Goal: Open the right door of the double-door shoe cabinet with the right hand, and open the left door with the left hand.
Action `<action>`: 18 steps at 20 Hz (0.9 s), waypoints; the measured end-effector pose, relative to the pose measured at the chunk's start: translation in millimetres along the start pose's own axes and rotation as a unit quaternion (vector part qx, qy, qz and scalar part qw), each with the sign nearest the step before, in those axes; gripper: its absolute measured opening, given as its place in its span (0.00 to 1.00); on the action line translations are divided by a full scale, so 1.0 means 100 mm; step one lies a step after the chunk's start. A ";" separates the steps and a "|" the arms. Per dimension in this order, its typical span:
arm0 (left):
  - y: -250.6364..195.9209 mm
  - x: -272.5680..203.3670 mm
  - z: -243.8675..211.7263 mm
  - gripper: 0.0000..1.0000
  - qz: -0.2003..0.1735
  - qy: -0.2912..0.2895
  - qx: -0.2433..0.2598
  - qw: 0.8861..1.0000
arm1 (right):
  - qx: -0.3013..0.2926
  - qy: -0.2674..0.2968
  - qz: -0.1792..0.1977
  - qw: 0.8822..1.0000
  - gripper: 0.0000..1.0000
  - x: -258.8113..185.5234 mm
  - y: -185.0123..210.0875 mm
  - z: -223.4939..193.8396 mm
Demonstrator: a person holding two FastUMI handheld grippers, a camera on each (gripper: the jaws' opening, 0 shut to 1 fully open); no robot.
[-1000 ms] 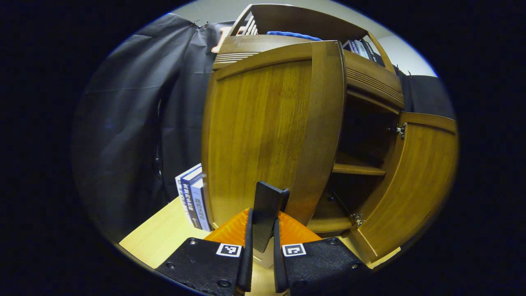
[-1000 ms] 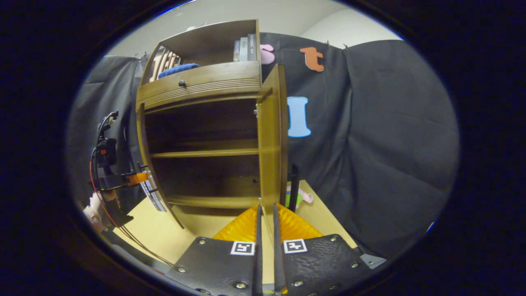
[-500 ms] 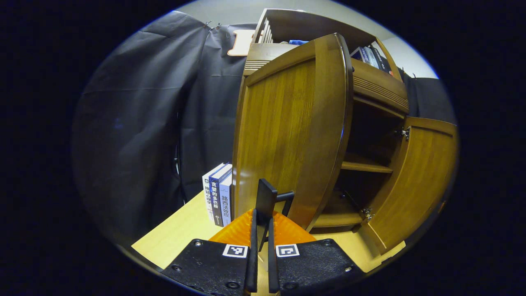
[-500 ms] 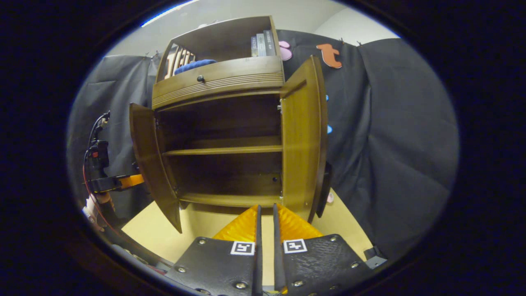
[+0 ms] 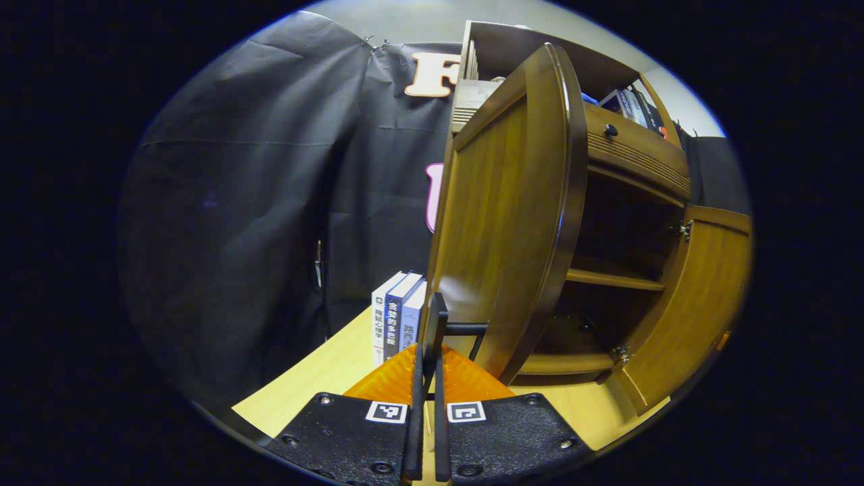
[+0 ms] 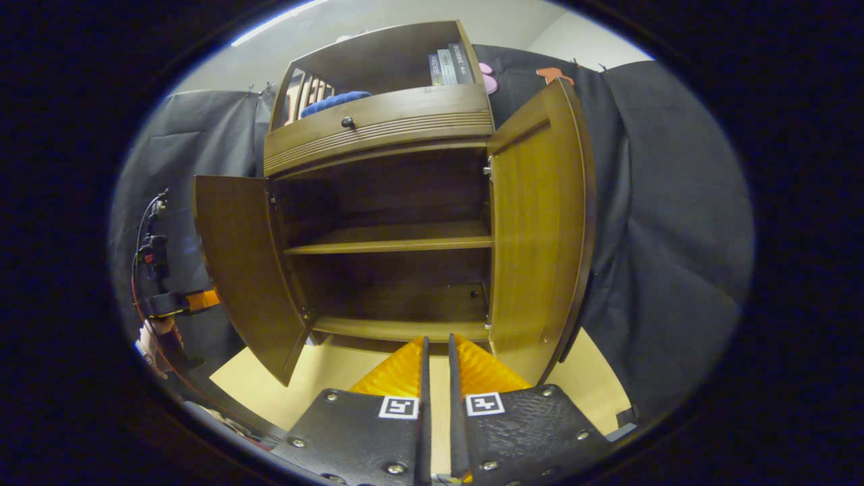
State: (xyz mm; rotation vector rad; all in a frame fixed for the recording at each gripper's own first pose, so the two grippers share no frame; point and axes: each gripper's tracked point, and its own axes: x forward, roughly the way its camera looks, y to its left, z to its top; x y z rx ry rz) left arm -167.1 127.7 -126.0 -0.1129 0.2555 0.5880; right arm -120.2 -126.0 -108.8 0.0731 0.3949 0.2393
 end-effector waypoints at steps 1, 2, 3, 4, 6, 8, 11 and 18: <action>0.03 0.02 0.00 0.13 0.000 0.001 -0.002 1.000 | 0.000 0.002 0.002 1.000 0.11 0.02 0.01 -0.01; 0.04 0.01 0.02 0.05 -0.006 0.000 -0.003 1.000 | 0.000 0.003 0.004 1.000 0.11 0.04 0.02 -0.02; 0.05 0.00 0.03 0.09 -0.010 0.000 -0.003 1.000 | 0.000 0.003 0.007 1.000 0.11 0.07 0.03 -0.01; 0.05 0.00 0.02 0.13 -0.014 0.000 0.000 1.000 | -0.001 0.003 0.010 1.000 0.11 0.10 0.06 -0.01; 0.06 -0.02 0.03 0.05 -0.020 -0.004 0.002 1.000 | -0.004 0.003 0.016 1.000 0.11 0.16 0.10 0.00; 0.10 -0.06 0.05 0.00 -0.020 -0.007 -0.004 1.000 | -0.005 0.003 0.024 1.000 0.11 0.21 0.14 0.02; 0.22 -0.11 0.05 0.06 -0.004 -0.009 -0.003 1.000 | -0.009 0.004 0.038 0.999 0.11 0.30 0.23 0.02; 0.50 -0.28 0.16 0.04 0.045 -0.017 -0.004 0.999 | -0.013 0.000 0.062 0.998 0.11 0.39 0.42 0.09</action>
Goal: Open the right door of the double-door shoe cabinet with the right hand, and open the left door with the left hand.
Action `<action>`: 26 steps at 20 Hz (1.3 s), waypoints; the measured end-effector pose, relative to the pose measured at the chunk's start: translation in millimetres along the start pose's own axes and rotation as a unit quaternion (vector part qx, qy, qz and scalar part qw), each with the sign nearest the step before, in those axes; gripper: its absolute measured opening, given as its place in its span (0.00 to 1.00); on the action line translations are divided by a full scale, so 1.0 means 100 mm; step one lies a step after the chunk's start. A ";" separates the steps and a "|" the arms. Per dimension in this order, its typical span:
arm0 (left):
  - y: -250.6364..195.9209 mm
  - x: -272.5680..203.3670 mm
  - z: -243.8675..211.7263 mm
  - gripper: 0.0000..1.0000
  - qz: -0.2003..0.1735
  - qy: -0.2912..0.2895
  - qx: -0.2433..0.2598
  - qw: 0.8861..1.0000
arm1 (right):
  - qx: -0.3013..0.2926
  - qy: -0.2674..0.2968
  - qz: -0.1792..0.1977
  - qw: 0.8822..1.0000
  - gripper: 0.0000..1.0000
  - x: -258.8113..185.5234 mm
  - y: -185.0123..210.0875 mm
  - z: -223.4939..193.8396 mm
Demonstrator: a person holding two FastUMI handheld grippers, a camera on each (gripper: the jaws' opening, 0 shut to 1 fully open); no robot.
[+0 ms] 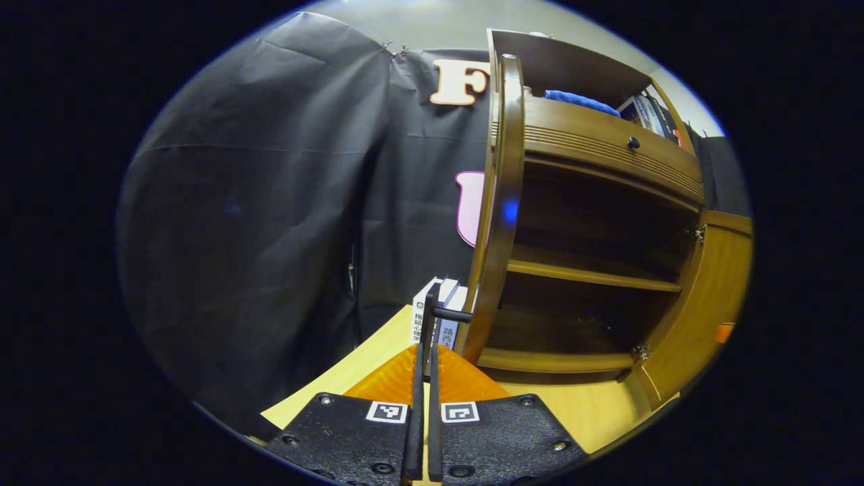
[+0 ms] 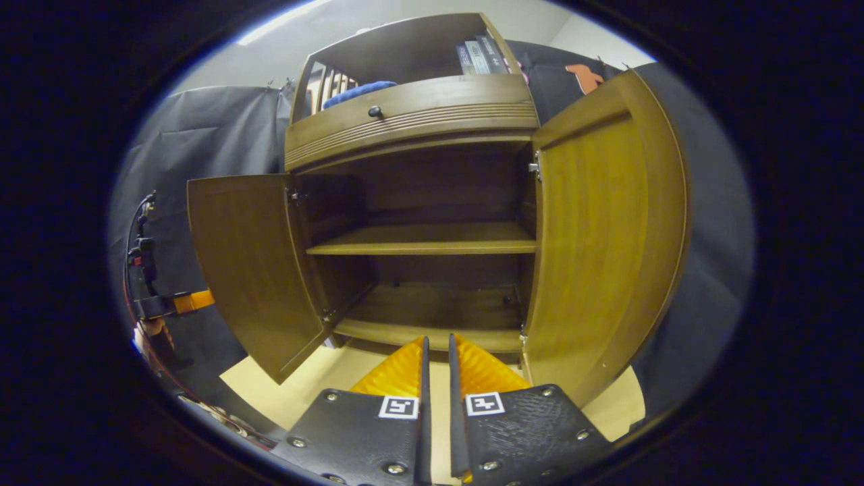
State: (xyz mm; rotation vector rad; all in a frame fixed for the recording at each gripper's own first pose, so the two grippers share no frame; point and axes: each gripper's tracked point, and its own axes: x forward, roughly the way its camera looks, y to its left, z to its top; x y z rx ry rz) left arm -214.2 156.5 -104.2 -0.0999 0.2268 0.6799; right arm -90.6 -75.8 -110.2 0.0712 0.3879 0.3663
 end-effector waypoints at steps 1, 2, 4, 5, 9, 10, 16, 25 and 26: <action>0.04 -0.01 0.03 0.04 0.010 -0.001 -0.004 1.000 | -0.001 0.000 0.002 1.000 0.11 0.01 0.01 0.02; 0.09 -0.09 0.06 0.04 0.015 -0.004 -0.008 1.000 | -0.002 0.000 0.003 1.000 0.11 0.01 0.03 0.01; 0.12 -0.12 0.10 0.04 0.009 -0.008 -0.022 1.000 | -0.004 -0.001 0.004 1.000 0.11 0.02 0.03 0.05; 0.13 -0.15 0.11 0.00 0.010 -0.007 -0.027 1.000 | -0.004 -0.002 0.003 1.000 0.11 0.02 0.03 0.06; -0.05 -0.33 0.31 0.00 0.000 -0.025 -0.035 0.999 | -0.003 -0.020 -0.003 1.000 0.11 -0.07 0.03 0.23; -0.16 -0.36 0.39 0.04 -0.012 -0.032 -0.030 0.999 | -0.002 -0.029 -0.004 1.000 0.11 -0.09 0.04 0.30; -1.00 -0.39 0.91 0.04 -0.119 -0.071 -0.007 0.990 | -0.001 -0.096 -0.014 0.995 0.11 -0.34 0.11 0.89; -2.22 -0.51 1.36 0.04 -0.255 -0.112 0.015 0.960 | -0.010 -0.148 -0.035 0.988 0.22 -0.50 0.21 1.32; -2.34 -0.54 1.34 0.04 -0.267 -0.112 0.022 0.957 | -0.007 -0.150 -0.037 0.988 0.11 -0.52 0.21 1.31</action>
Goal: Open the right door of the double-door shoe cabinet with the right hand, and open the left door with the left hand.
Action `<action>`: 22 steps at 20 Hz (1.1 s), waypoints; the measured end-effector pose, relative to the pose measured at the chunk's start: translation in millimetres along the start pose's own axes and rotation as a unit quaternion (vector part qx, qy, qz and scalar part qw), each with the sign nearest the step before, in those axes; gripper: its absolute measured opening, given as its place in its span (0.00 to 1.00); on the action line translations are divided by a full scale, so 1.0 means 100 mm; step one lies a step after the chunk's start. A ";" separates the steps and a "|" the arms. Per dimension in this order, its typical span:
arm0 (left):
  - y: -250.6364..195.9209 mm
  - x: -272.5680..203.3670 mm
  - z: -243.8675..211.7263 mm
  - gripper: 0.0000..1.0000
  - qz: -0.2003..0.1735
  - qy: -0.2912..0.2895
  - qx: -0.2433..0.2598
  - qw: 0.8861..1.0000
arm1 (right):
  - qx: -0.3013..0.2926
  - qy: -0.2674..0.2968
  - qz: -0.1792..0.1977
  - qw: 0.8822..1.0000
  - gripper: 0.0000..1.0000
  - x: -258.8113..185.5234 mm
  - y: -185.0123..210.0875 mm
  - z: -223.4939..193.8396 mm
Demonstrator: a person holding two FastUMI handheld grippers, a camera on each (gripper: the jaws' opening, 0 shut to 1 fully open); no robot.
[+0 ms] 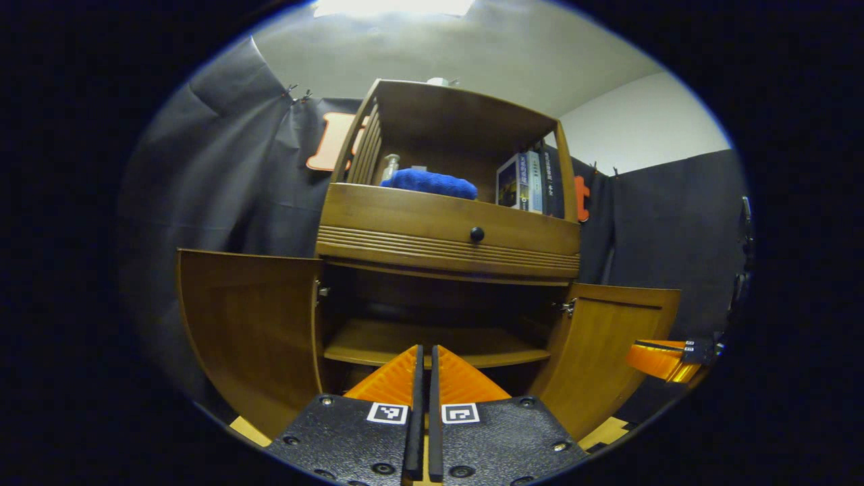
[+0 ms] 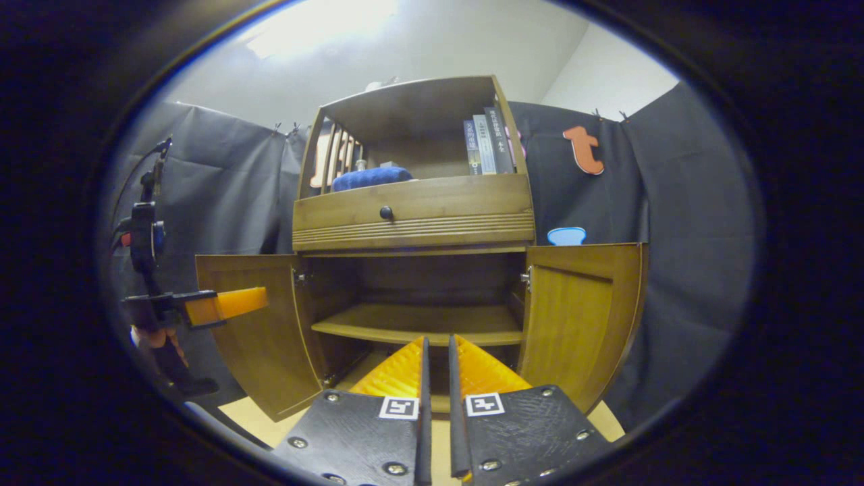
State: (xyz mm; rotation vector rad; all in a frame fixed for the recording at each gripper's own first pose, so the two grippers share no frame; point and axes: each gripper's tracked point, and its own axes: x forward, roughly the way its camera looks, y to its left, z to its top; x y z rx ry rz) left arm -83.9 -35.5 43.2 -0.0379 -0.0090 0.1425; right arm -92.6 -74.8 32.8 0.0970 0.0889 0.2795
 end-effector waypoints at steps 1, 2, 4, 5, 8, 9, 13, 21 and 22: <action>-0.10 0.01 -0.01 0.11 -0.011 0.001 0.008 1.000 | 0.002 -0.004 0.001 1.000 0.11 -0.02 0.00 0.02; -0.17 0.01 0.00 0.17 -0.022 -0.001 0.016 1.000 | 0.001 -0.007 -0.002 1.000 0.11 -0.04 -0.01 0.02; -0.33 0.02 0.00 0.37 -0.042 -0.005 0.022 0.999 | -0.003 -0.006 0.001 1.000 0.13 -0.06 0.00 0.01; -0.37 0.02 0.01 0.53 -0.048 -0.008 0.019 0.999 | -0.005 -0.006 0.001 1.000 0.30 -0.07 0.00 0.00; -0.44 0.08 -0.02 0.97 -0.053 -0.009 0.000 0.999 | -0.012 -0.018 -0.004 1.000 0.79 -0.12 0.02 0.05; -0.46 0.11 -0.02 0.92 -0.057 -0.008 -0.007 0.998 | -0.014 -0.022 -0.008 1.000 0.96 -0.15 0.00 0.08; -0.49 0.23 -0.02 0.95 -0.066 -0.009 -0.005 0.998 | -0.022 -0.027 -0.029 0.999 0.96 -0.15 -0.07 0.10; -0.82 0.60 -0.07 0.95 -0.153 -0.009 -0.013 0.988 | -0.025 -0.039 -0.085 0.995 0.96 -0.15 -0.20 0.07; -0.89 0.64 -0.08 0.95 -0.169 -0.011 -0.012 0.985 | -0.028 -0.042 -0.097 0.994 0.96 -0.15 -0.23 0.07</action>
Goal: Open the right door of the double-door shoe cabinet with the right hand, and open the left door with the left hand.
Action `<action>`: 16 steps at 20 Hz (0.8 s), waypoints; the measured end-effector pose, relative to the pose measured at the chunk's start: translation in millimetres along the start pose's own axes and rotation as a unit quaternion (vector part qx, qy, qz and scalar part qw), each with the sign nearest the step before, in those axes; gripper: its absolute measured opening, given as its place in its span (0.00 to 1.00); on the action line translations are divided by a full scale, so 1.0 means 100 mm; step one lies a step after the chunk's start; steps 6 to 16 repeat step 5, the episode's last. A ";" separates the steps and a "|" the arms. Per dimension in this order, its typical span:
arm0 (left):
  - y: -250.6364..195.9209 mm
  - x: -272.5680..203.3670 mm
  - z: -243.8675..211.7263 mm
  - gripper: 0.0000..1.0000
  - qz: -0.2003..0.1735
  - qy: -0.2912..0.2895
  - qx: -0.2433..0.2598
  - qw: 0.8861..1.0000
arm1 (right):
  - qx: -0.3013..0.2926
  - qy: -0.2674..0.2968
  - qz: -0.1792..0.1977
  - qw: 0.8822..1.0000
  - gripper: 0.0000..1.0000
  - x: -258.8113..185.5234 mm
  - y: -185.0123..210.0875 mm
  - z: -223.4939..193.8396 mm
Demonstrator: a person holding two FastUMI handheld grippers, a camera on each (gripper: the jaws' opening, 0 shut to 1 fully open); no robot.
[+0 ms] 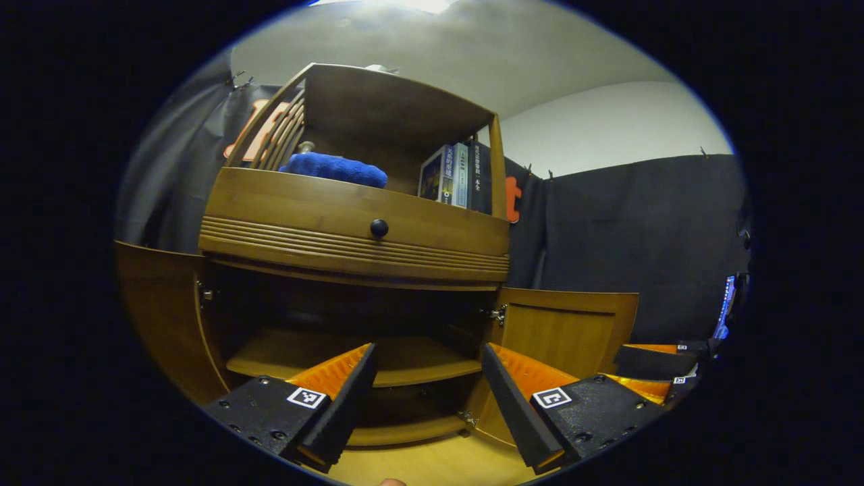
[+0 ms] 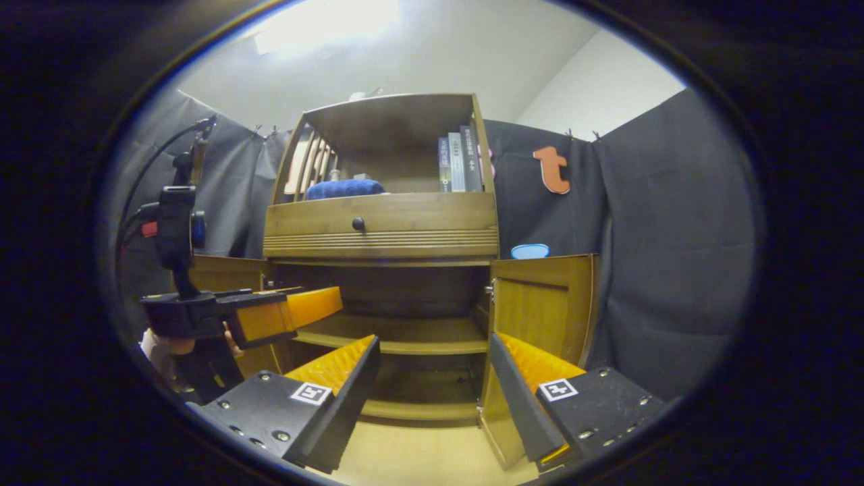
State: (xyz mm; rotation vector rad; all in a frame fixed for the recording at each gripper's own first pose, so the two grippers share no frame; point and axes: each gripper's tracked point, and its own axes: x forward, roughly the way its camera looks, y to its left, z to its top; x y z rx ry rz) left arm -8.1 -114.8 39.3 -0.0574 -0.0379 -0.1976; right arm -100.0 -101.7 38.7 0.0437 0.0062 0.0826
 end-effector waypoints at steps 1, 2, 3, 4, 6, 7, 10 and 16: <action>-0.07 0.06 -0.01 0.95 -0.020 0.000 0.001 1.000 | -0.002 -0.005 -0.016 1.000 0.96 -0.01 -0.04 0.01; -0.16 0.12 -0.02 0.95 -0.041 -0.001 0.001 0.999 | -0.002 -0.009 -0.032 0.999 0.96 -0.02 -0.10 0.02; -0.25 0.17 -0.04 0.95 -0.063 -0.002 0.000 0.998 | 0.000 -0.011 -0.050 0.999 0.96 -0.05 -0.16 0.03; -0.35 0.23 -0.06 0.95 -0.085 -0.003 -0.002 0.996 | 0.002 -0.014 -0.070 0.997 0.96 -0.10 -0.22 0.03; -0.48 0.28 -0.07 0.95 -0.110 -0.003 -0.006 0.994 | 0.000 -0.019 -0.091 0.996 0.96 -0.16 -0.31 0.04; -0.48 0.28 -0.07 0.95 -0.110 -0.003 -0.006 0.994 | 0.000 -0.019 -0.091 0.996 0.96 -0.16 -0.31 0.04; -0.48 0.28 -0.07 0.95 -0.110 -0.003 -0.006 0.994 | 0.000 -0.019 -0.091 0.996 0.96 -0.16 -0.31 0.04; -0.48 0.28 -0.07 0.95 -0.110 -0.003 -0.006 0.994 | 0.000 -0.019 -0.091 0.996 0.96 -0.16 -0.31 0.04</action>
